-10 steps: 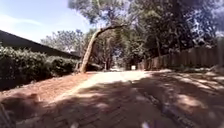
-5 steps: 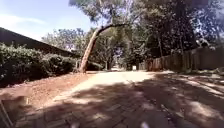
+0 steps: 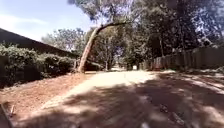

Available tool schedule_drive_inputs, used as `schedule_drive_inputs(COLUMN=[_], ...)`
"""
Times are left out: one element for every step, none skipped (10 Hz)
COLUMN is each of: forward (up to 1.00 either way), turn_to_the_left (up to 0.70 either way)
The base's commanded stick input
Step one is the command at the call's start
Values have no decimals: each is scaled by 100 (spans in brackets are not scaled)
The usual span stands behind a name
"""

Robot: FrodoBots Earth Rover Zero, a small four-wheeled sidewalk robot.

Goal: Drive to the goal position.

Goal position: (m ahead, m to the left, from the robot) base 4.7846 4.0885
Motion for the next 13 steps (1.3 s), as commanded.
schedule_drive_inputs(forward=[70,70,70,70,70,70,70,70,70,70,70,70,70], turn_to_the_left=[0,0,0,0,0,0,0,0,0,0,0,0,0])
